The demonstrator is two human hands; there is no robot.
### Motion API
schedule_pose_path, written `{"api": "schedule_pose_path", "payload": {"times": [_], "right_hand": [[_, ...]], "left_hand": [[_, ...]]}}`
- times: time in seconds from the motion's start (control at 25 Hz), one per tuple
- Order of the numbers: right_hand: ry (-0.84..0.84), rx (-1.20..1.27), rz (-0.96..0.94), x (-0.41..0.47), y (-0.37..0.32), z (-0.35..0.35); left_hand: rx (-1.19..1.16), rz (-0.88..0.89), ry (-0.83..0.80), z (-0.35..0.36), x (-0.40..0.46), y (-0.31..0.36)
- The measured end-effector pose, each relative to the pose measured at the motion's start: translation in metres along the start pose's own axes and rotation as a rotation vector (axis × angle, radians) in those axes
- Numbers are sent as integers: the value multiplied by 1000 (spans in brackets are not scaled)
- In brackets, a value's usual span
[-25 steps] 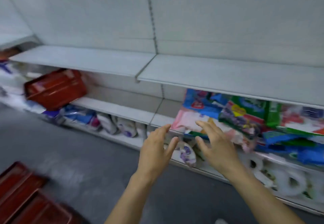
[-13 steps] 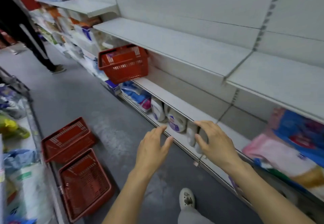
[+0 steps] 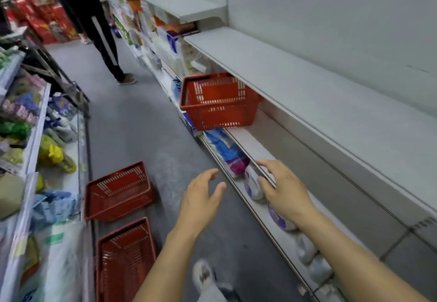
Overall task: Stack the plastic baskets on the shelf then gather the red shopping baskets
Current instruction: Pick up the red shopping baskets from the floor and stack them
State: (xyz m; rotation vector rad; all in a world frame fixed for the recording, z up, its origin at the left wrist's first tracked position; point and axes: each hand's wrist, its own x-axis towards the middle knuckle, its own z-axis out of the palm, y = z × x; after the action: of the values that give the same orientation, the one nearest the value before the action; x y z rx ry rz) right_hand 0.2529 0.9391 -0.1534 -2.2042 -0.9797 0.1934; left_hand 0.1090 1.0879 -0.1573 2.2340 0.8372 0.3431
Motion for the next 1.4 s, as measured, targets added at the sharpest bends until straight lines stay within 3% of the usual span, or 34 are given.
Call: {"api": "schedule_pose_path", "payload": {"times": [0.48,0.8,1.08,1.2,1.32,1.4], "right_hand": [[-93,213,213,303,-49,187],[-37,223,383,417,-37,240],[79,138,333,464,-3,243],[147,-83,310,476,22,229],[140,-352,451,489,52,209],[70,-363,573,499,63,203]], "left_hand": [[-145,-236,-104,-87,352,-152],[-93,-335,-202,-61,539,-191],[-35,-224,-111,-34,584,-223],[102,-298,-64,-46,571,-246],[220,-427,-66,-67,547,-279],[244,-510,-83,-76,530,-302]]}}
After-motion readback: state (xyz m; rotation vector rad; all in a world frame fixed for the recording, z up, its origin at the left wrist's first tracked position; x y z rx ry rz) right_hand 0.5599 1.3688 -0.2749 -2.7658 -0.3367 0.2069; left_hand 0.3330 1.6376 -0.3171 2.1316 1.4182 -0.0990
